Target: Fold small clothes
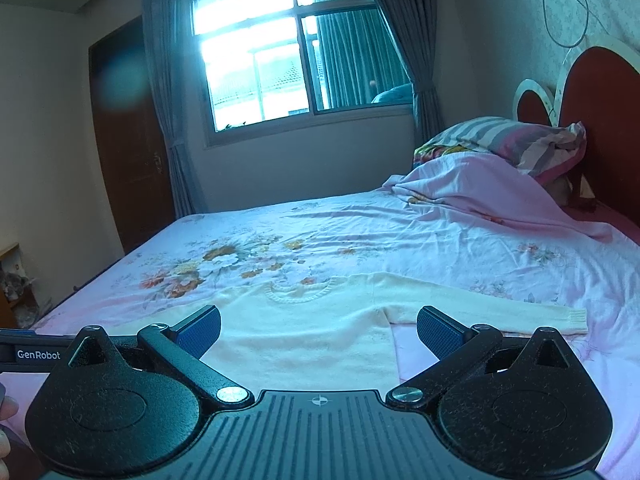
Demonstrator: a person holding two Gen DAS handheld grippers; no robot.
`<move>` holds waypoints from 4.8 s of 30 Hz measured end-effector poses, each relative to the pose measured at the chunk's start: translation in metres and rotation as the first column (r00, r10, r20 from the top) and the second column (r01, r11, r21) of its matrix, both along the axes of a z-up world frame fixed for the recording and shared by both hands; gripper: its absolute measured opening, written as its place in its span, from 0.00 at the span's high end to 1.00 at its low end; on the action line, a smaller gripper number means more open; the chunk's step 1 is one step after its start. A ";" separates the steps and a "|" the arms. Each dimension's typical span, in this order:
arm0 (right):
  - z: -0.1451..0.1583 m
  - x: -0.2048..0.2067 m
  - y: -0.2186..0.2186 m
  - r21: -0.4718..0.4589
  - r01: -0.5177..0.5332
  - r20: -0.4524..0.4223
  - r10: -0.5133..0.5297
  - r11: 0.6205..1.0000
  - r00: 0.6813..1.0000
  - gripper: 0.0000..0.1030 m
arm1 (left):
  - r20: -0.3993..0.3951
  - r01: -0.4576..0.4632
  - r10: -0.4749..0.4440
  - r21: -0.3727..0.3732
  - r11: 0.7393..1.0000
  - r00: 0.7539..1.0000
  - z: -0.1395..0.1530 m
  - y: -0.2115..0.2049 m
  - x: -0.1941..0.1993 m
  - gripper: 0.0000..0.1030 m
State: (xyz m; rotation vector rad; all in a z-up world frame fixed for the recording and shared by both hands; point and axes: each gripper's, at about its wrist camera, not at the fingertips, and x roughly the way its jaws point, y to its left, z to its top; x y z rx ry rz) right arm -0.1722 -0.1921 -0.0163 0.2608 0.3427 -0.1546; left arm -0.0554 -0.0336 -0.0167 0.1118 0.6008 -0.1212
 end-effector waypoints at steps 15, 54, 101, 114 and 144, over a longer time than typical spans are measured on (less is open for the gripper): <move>-0.005 0.002 0.000 0.003 -0.019 -0.010 0.019 1.000 1.000 0.00 | -0.001 -0.040 0.040 0.015 0.999 0.999 0.003 0.000 0.002 0.01; -0.017 0.010 0.003 -0.010 -0.024 -0.037 0.024 1.000 0.999 0.00 | -0.020 -0.063 0.064 0.053 0.997 0.998 -0.006 -0.002 0.010 0.01; -0.061 0.148 0.060 -0.110 -0.147 -0.113 0.135 0.983 0.984 0.00 | -0.225 -0.293 0.288 0.013 0.956 0.931 -0.079 0.107 0.170 0.05; -0.093 0.237 0.090 -0.123 -0.212 -0.177 0.189 0.969 0.966 0.00 | -0.359 -0.404 0.360 -0.053 0.913 0.861 -0.128 0.178 0.261 0.27; -0.163 0.384 0.092 -0.135 -0.213 -0.282 0.168 0.968 0.944 0.00 | -0.544 -0.690 0.425 -0.536 0.487 0.723 -0.215 0.316 0.382 0.87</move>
